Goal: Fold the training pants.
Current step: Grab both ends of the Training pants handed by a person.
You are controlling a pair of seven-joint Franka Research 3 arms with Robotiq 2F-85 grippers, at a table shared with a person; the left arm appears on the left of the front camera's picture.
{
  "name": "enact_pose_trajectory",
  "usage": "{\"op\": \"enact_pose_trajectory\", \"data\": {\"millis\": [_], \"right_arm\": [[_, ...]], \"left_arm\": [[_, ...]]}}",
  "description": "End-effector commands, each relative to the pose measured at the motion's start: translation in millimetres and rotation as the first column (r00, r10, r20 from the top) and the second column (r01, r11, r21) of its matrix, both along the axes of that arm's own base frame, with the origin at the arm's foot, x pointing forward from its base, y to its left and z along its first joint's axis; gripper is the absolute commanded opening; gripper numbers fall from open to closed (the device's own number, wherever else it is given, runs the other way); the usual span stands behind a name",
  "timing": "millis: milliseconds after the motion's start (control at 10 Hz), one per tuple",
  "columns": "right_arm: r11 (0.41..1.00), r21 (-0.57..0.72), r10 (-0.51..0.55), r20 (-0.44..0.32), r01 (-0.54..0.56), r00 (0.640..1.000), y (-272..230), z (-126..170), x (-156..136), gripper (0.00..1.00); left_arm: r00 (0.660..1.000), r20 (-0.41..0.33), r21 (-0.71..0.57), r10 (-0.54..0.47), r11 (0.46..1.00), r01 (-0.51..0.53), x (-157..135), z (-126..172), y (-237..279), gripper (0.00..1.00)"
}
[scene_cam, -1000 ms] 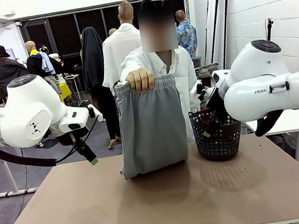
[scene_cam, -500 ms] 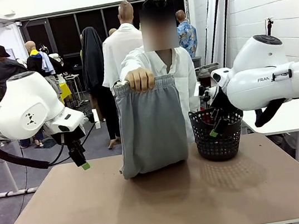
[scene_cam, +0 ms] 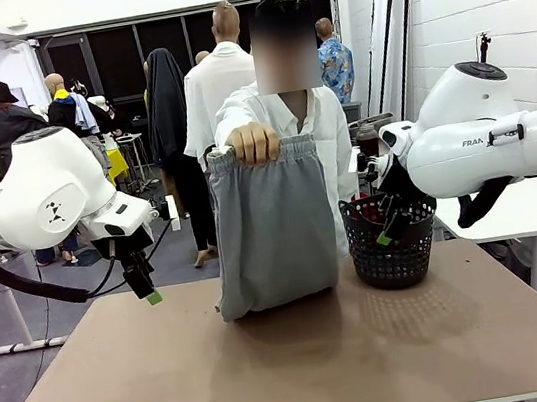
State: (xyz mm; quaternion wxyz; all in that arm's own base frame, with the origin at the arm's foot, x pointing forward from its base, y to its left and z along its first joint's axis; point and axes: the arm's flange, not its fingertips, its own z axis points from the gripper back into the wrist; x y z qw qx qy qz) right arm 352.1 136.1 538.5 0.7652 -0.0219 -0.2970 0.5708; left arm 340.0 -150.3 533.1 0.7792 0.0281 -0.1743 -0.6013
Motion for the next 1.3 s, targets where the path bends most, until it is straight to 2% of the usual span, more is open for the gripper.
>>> {"op": "enact_pose_trajectory", "data": {"millis": [0, 200, 500, 900, 1200], "right_arm": [[0.993, 0.042, 0.114, 0.014, -0.115, 0.993, -5, -10, 21, 1.00], [0.970, 0.100, 0.217, 0.051, -0.221, 0.975, -7, -16, 31, 1.00], [0.930, 0.207, 0.284, 0.126, -0.305, 0.950, -5, -22, 41, 1.00], [0.855, 0.355, 0.365, 0.103, -0.377, 0.925, -1, -32, 43, 1.00], [0.804, 0.426, 0.389, 0.150, -0.415, 0.909, 2, -31, 46, 1.00]], "left_arm": [[0.982, 0.013, -0.029, -0.189, 0.982, 0.189, 23, 0, 4, 1.00], [0.955, 0.038, -0.102, -0.295, 0.949, 0.298, 33, -1, 3, 1.00], [0.910, 0.095, -0.202, -0.405, 0.887, 0.416, 42, -3, 2, 1.00], [0.900, 0.241, -0.365, -0.362, 0.826, 0.430, 45, -11, -7, 1.00], [0.894, 0.298, -0.423, -0.334, 0.794, 0.437, 49, -17, -12, 1.00]]}}
